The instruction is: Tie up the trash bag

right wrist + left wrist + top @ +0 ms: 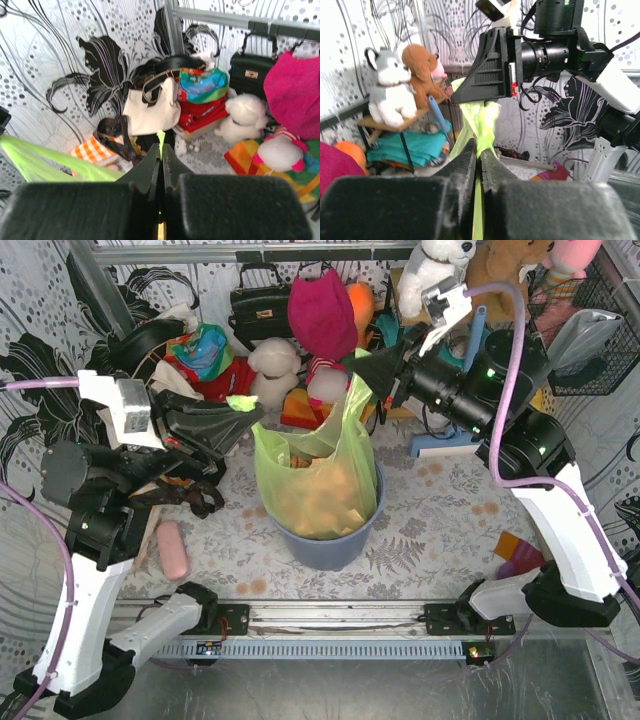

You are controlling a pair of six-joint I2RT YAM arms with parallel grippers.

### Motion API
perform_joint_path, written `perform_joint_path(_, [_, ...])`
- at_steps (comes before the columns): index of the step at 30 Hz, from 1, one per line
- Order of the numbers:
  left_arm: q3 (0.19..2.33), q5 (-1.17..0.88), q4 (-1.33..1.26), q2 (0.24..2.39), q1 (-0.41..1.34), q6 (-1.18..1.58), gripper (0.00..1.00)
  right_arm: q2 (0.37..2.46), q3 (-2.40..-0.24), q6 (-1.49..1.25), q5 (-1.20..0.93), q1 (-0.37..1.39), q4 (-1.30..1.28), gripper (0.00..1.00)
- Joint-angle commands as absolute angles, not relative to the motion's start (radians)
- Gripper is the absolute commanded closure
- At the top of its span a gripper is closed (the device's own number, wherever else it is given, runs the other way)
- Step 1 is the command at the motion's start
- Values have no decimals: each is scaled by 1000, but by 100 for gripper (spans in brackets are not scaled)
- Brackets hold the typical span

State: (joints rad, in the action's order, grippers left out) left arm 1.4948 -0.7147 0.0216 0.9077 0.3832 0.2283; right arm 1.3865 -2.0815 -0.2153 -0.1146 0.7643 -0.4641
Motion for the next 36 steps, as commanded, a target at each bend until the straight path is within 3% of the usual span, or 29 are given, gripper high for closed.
perform_joint_path(1, [1413, -660, -1, 874, 377, 237, 79, 1294, -1950, -214, -125, 764, -352, 100])
perform_joint_path(5, [1455, -598, 43, 881, 377, 238, 48, 1275, -1929, -224, -151, 764, -340, 100])
perform_joint_path(7, [1513, -572, 88, 898, 376, 235, 40, 1279, -1942, -223, -158, 764, -345, 100])
perform_joint_path(9, [1572, -563, 125, 914, 377, 240, 37, 1282, -1959, -221, -169, 763, -354, 89])
perform_joint_path(13, [1703, -551, 190, 938, 377, 285, 33, 1283, -1985, -218, -184, 764, -368, 75])
perform_joint_path(20, [1909, -674, 259, 1022, 377, 440, 31, 1269, -2002, -204, -176, 764, -396, 70])
perform_joint_path(23, [1936, -821, 227, 1073, 377, 589, 31, 1266, -2007, -203, -174, 764, -411, 66])
perform_joint_path(29, [1600, -1105, -328, 1022, 377, 1005, 29, 1261, -2000, -202, -167, 764, -416, 63])
perform_joint_path(36, [1428, -1030, -320, 903, 385, 903, 28, 1250, -2005, -187, -144, 764, -432, 61])
